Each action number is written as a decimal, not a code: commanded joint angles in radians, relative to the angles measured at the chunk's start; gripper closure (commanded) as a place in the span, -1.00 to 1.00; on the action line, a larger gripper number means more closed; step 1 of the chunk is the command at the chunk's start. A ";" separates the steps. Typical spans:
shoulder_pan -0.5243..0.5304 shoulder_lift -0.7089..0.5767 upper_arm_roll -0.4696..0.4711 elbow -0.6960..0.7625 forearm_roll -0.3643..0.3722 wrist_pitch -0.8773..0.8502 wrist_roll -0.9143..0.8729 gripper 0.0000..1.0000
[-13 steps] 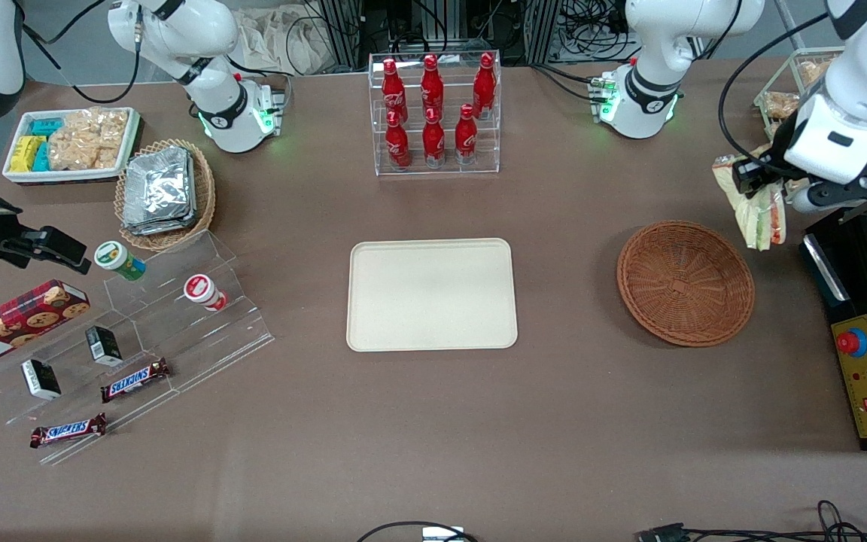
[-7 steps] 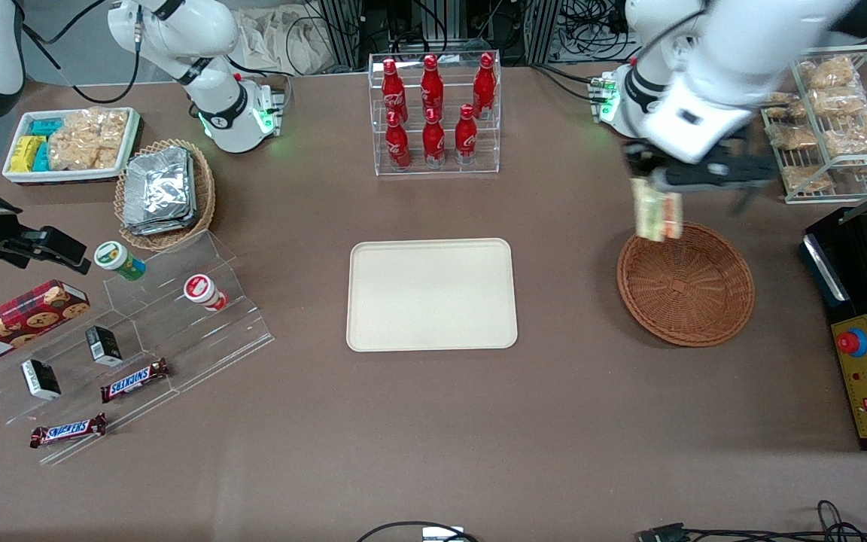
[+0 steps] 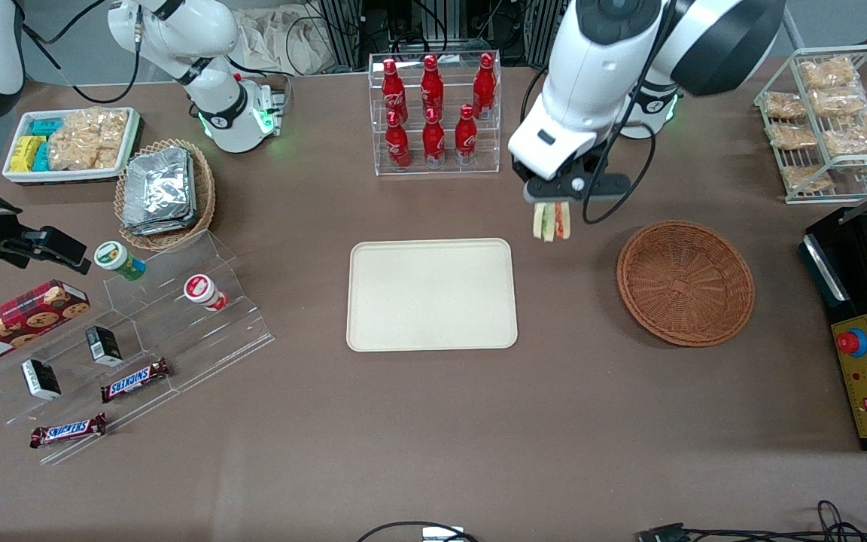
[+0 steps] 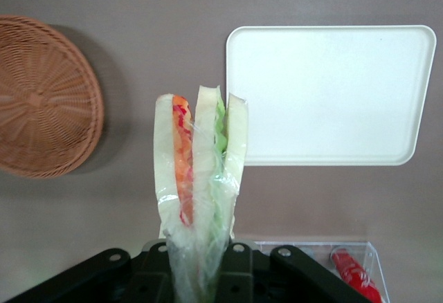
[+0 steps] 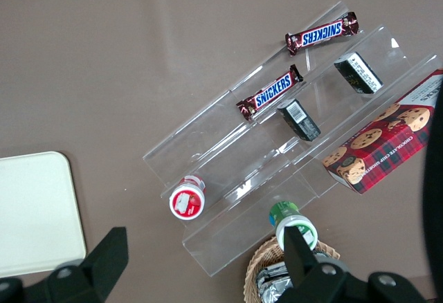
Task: Place sandwich from basket to tray
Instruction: 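Carry the held sandwich with the left gripper over to the tray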
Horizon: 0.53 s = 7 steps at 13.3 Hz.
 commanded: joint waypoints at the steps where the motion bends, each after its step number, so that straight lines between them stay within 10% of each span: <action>1: -0.002 0.002 -0.003 -0.159 0.011 0.193 -0.025 0.72; 7: -0.014 0.162 -0.003 -0.331 0.086 0.562 -0.077 0.71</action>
